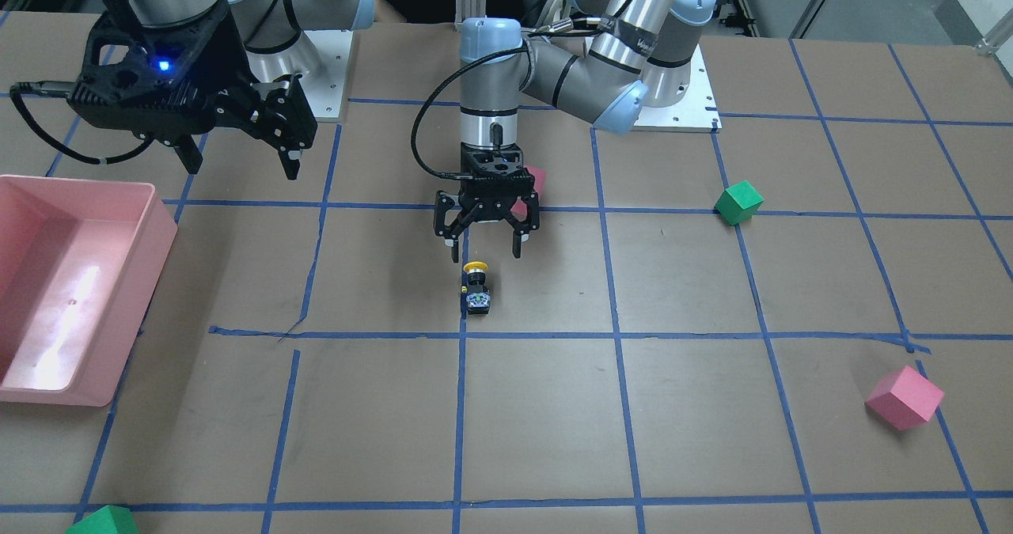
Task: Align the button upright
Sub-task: 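Reach the left gripper over the switch lying on its side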
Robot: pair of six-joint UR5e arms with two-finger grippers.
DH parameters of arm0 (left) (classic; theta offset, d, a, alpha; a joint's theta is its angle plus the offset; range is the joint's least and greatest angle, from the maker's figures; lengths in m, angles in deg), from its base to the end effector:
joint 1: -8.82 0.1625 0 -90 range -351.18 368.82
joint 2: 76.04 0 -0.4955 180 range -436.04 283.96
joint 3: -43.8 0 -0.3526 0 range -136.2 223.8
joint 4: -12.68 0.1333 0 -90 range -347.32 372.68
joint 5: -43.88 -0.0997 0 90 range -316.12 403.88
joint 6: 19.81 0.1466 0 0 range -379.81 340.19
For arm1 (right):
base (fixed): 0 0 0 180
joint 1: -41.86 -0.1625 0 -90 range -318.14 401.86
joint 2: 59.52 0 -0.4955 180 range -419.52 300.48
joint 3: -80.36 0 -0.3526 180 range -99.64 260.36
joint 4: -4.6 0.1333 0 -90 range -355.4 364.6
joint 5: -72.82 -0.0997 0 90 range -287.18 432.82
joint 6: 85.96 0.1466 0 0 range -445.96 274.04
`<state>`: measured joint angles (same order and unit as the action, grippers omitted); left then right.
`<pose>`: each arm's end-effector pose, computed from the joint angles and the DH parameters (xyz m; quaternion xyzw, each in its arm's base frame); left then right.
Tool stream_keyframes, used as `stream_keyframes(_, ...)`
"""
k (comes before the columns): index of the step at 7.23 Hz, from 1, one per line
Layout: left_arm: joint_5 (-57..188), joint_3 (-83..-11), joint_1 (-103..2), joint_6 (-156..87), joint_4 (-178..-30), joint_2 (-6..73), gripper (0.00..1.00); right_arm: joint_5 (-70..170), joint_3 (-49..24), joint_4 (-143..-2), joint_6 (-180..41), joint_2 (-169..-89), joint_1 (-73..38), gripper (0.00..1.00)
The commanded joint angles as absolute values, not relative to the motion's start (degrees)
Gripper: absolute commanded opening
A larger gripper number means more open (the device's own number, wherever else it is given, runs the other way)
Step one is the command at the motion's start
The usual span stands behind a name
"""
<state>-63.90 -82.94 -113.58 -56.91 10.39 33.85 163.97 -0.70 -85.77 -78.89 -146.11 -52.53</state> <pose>-0.3534 -0.3916 0.2659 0.0804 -0.9494 0.3023 0.0285 0.1678 -0.4832 0.5556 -0.0239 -0.9983 0.0522 0.0048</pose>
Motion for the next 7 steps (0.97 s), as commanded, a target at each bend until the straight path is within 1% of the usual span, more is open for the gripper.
stream_keyframes(1,-66.7,-83.0,-117.0,-54.8,14.1,39.5,0.98,164.1,-0.8,-85.8,-79.2,-146.3,-52.6,1.00)
stream_keyframes(3,-66.9,-83.0,-117.0,-49.7,21.6,42.8,0.96,164.1,-0.8,-85.7,-79.1,-146.3,-52.6,1.00)
stream_keyframes(5,-67.7,-83.6,-117.0,-49.0,25.2,45.0,0.95,164.1,-0.8,-85.7,-79.0,-146.3,-52.6,1.00)
stream_keyframes(7,-69.8,-83.4,-116.9,-48.9,25.3,45.9,0.90,164.0,-1.4,-85.8,-79.0,-146.3,-52.5,1.00)
